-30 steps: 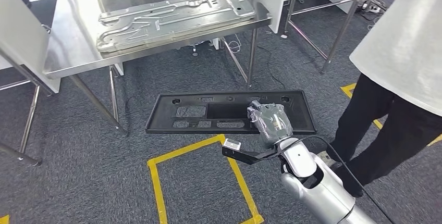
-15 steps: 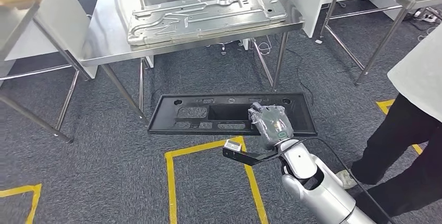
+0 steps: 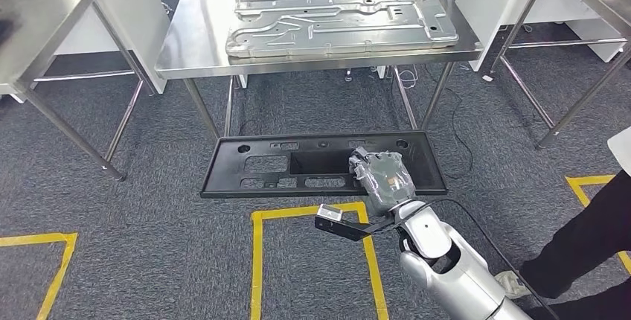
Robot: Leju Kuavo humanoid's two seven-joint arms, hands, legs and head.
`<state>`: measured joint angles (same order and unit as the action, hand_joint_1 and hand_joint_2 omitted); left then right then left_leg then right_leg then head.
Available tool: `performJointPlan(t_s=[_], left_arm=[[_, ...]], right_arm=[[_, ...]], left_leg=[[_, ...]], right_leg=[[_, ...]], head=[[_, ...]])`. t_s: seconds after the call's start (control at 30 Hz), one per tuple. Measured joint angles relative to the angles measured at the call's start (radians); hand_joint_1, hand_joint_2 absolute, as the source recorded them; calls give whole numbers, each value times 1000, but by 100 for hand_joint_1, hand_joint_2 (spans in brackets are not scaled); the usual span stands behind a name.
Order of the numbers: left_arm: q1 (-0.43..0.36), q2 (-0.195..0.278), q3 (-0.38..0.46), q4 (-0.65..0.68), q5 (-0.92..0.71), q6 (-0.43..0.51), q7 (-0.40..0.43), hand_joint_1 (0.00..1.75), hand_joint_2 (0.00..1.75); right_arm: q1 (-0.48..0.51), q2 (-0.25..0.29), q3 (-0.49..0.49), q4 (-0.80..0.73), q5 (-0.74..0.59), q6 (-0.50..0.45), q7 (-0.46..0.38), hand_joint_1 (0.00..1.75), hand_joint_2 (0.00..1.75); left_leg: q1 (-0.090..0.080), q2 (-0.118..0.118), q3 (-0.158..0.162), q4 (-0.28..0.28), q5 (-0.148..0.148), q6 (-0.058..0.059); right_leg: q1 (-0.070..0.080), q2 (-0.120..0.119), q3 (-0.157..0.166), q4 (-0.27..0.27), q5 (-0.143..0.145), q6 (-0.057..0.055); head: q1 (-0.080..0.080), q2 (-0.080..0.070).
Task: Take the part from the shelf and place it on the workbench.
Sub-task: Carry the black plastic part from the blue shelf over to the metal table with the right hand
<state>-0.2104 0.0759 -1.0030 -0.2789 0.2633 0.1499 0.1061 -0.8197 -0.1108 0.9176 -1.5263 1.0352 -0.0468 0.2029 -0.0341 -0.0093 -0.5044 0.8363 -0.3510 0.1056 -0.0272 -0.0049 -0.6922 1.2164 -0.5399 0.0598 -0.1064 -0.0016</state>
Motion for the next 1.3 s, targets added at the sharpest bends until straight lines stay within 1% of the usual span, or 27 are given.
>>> performJointPlan(t_s=[0.03,0.07,0.13,0.17,0.2,0.27,0.33,0.4,0.47,0.5,0.53,0.57,0.63,0.67,0.7,0.77,0.8,0.87,0.9,0.97,1.0,1.03,1.07,1.13,1.17,1.23,1.3], left_arm=[[2,-2,0,0,3,-1,2,0,175],[4,-4,1,0,5,-1,4,0,175],[5,-8,6,0,9,-1,10,0,175],[5,-9,10,0,10,-1,12,0,175],[5,-10,13,0,11,-1,14,0,175],[5,-10,20,0,12,-1,16,0,175],[6,-11,23,0,10,-2,14,0,175],[5,-12,24,0,9,-2,12,0,175],[4,-13,25,0,7,-2,12,0,175],[5,-13,25,0,7,-3,11,0,175],[7,-13,25,0,6,-4,11,0,175],[8,-14,25,0,6,-4,9,0,175],[7,-14,26,0,6,-4,7,0,175],[6,-13,27,0,6,-4,6,0,175],[4,-13,28,0,6,-4,5,0,175],[4,-13,33,0,6,-4,2,0,175],[5,-13,35,0,6,-4,1,0,175],[6,-14,40,0,6,-4,-1,0,175],[6,-14,42,0,6,-3,-1,0,175],[5,-15,44,0,6,-3,-2,0,175],[5,-15,44,0,6,-3,-2,0,175],[6,-15,44,0,5,-4,-2,0,175],[7,-16,45,0,5,-4,-2,0,175],[7,-17,46,0,4,-4,-2,0,175],[7,-17,46,0,4,-4,-3,0,175],[6,-17,48,0,4,-3,-4,0,175],[7,-17,48,0,4,-3,-4,0,175]], right_arm=[[2,-1,0,0,1,2,0,175,175],[2,-2,0,0,2,4,0,175,175],[-3,-2,0,0,2,7,0,175,175],[-6,0,1,0,3,8,0,175,175],[-10,0,1,0,3,10,-1,175,175],[-16,2,2,-1,3,12,-1,175,175],[-24,4,2,-1,2,14,-2,175,175],[-33,6,2,-1,1,16,-3,175,175],[-35,7,3,-1,0,16,-5,175,175],[-34,7,4,-1,0,16,-6,175,175],[-34,7,6,-1,0,16,-7,175,175],[-34,7,7,-1,0,16,-7,175,175],[-38,9,9,-1,0,16,-8,175,175],[-40,10,10,-1,0,16,-8,175,175],[-43,11,10,-1,0,16,-9,175,175],[-46,12,11,-1,0,16,-9,175,175],[-47,12,11,-1,0,16,-9,175,175],[-48,12,12,-2,0,16,-9,175,175],[-48,12,12,-2,0,16,-9,175,175],[-47,11,12,-2,0,16,-9,175,175],[-44,11,12,-2,0,16,-9,175,175],[-41,10,13,-2,0,16,-9,175,175],[-40,9,14,-2,0,16,-9,175,175],[-39,9,14,-2,0,16,-9,175,175],[-40,9,15,-2,0,16,-9,175,175],[-41,10,15,-2,0,16,-9,175,175],[-42,10,16,-2,1,16,-8,175,175]], left_leg=[[0,-6,1,5,-5,-2],[0,-12,3,12,-12,-5],[-2,-21,6,27,-28,-13],[-5,-24,6,33,-35,-17],[-6,-25,5,36,-40,-21],[-7,-26,4,38,-46,-27],[-4,-21,-7,65,-66,-40],[8,-14,-62,175,-118,-61],[25,-10,-148,333,-175,-78],[32,-9,-180,379,-182,-84],[38,-8,-190,383,-168,-89],[42,-7,-177,339,-134,-92],[45,-1,-106,171,-47,-91],[41,3,-74,101,-19,-87],[37,5,-54,57,-6,-82],[27,5,-44,36,-7,-69],[28,4,-39,31,-5,-62],[31,2,-26,18,0,-50],[32,1,-21,15,1,-44],[27,1,-18,16,-2,-36],[26,0,-16,17,-5,-34],[25,-2,-15,19,-7,-33],[25,-4,-13,22,-11,-34],[26,-9,-7,32,-24,-43],[24,-11,-7,39,-31,-49],[19,-14,-9,46,-41,-56],[21,-15,-10,49,-46,-60]], right_leg=[[0,0,-5,-8,21,2],[0,1,14,-62,60,2],[1,5,83,-218,140,-3],[1,7,108,-274,161,-8],[2,8,121,-301,166,-13],[1,7,123,-306,162,-21],[-3,4,127,-308,159,-29],[-7,2,130,-309,157,-35],[-8,0,132,-309,153,-36],[-10,0,134,-309,150,-35],[-12,-1,137,-309,147,-33],[-15,-1,141,-309,144,-29],[-21,-3,153,-310,138,-21],[-23,-4,158,-312,135,-15],[-25,-4,161,-314,133,-9],[-27,-6,166,-322,132,5],[-28,-6,168,-323,129,11],[-27,-5,154,-285,102,16],[-26,-4,128,-228,72,15],[-21,-1,47,-72,5,11],[-18,1,13,-13,-10,11],[-17,2,-4,6,-3,11],[-16,3,2,-21,26,10],[-19,3,63,-166,107,12],[-21,5,93,-231,134,11],[-23,9,119,-290,148,5],[-21,9,118,-287,145,-6]], head=[[0,0],[0,0],[0,0],[0,0],[0,0],[0,0],[0,0],[-1,0],[-1,0],[-1,0],[-1,0],[-1,0],[-1,0],[-1,0],[-1,0],[-1,0],[-1,0],[-1,0],[-1,0],[-1,0],[-1,0],[-1,0],[-1,0],[0,0],[0,0],[-1,0],[-1,0]])
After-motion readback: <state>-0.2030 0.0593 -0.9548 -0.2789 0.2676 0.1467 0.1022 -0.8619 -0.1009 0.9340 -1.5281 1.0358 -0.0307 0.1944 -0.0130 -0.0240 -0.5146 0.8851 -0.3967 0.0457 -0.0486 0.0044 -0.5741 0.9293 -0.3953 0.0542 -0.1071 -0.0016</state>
